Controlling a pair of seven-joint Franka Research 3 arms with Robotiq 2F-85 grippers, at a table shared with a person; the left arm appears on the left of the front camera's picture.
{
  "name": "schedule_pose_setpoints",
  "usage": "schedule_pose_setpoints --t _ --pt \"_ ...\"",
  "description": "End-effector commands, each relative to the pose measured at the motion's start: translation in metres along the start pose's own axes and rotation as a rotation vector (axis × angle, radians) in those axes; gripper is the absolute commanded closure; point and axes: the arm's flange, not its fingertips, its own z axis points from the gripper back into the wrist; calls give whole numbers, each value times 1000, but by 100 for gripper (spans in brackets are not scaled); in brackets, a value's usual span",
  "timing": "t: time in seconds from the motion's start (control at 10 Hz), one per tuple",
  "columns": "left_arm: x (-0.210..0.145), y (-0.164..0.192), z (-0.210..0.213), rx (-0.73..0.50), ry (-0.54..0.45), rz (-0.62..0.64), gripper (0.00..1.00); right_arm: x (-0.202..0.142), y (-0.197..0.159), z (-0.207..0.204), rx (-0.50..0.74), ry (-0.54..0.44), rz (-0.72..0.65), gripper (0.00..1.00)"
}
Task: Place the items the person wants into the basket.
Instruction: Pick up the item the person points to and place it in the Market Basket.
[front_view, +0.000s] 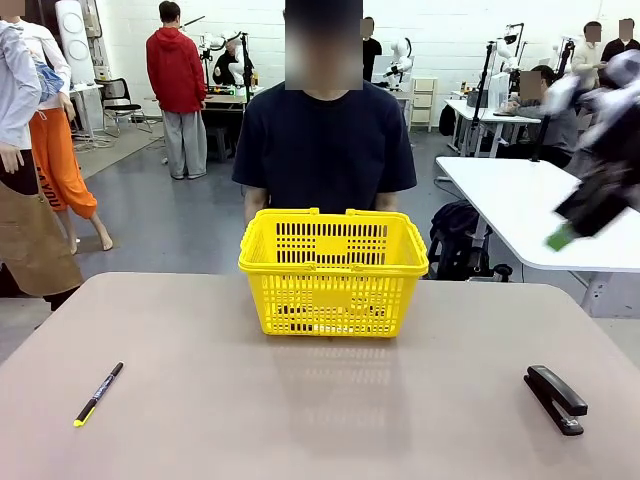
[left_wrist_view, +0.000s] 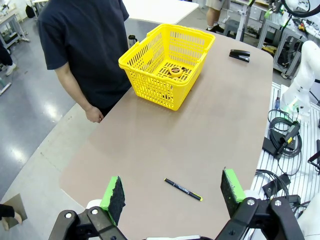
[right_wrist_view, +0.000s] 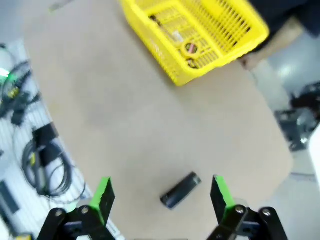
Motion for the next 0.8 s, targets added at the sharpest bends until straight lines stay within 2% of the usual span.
schedule_pose_setpoints --t 0.0,0.2,0.4,0.5,0.7 --pt "-1 0 1 -6 -18 -22 0 -54 -6 71 48 -150 35 0" --pt "-1 0 1 -6 -18 -22 0 -129 -35 110 97 -288 48 0" --pt "-1 0 1 -6 -18 -22 0 -190 -74 123 213 -413 31 0" --pt "-1 0 1 -6 -18 -22 0 -211 -90 122 215 -427 45 0" --pt "-1 0 1 -6 -18 -22 0 -239 -110 116 152 -499 165 0"
